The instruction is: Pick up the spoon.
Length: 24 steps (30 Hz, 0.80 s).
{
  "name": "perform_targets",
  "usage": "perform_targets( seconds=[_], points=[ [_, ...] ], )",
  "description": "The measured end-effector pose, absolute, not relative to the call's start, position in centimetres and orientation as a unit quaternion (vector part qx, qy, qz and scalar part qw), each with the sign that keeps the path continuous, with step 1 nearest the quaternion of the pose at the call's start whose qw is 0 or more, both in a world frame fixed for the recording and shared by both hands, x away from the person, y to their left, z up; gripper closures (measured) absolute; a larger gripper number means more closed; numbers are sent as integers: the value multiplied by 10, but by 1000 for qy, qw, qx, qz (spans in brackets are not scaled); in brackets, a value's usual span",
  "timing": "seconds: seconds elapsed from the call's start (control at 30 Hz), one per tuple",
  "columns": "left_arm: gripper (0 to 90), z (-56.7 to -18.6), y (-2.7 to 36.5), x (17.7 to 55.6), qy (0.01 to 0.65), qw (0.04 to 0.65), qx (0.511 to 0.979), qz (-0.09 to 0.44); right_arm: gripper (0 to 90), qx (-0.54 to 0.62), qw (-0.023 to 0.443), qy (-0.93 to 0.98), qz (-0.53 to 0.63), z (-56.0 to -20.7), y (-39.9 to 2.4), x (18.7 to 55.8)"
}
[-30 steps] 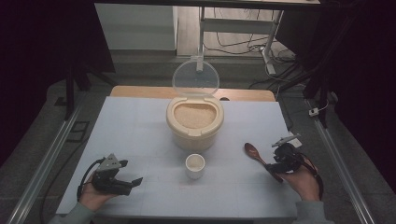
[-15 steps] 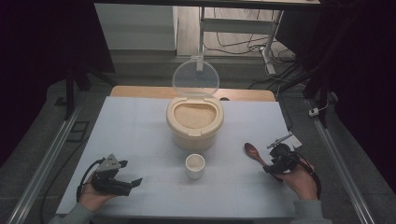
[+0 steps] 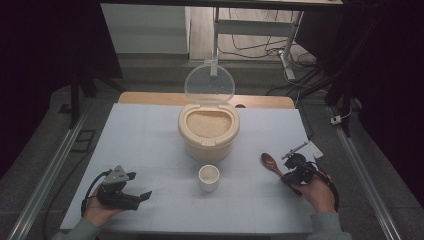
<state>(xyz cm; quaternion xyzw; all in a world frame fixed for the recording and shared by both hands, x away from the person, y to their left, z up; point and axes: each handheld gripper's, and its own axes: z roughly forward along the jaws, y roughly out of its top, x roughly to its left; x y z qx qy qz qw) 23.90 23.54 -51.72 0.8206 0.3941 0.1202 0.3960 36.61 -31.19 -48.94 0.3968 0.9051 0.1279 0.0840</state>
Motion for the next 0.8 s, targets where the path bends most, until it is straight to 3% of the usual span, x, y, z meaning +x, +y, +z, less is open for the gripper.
perform_targets(
  seconds=[0.33,0.8],
  points=[
    [94,-517,235,238,392,395,822,120,813,396,104,896,170,-487,-320,358],
    [96,-517,235,238,395,394,822,120,813,357,105,885,281,-444,-317,332]
  ],
)
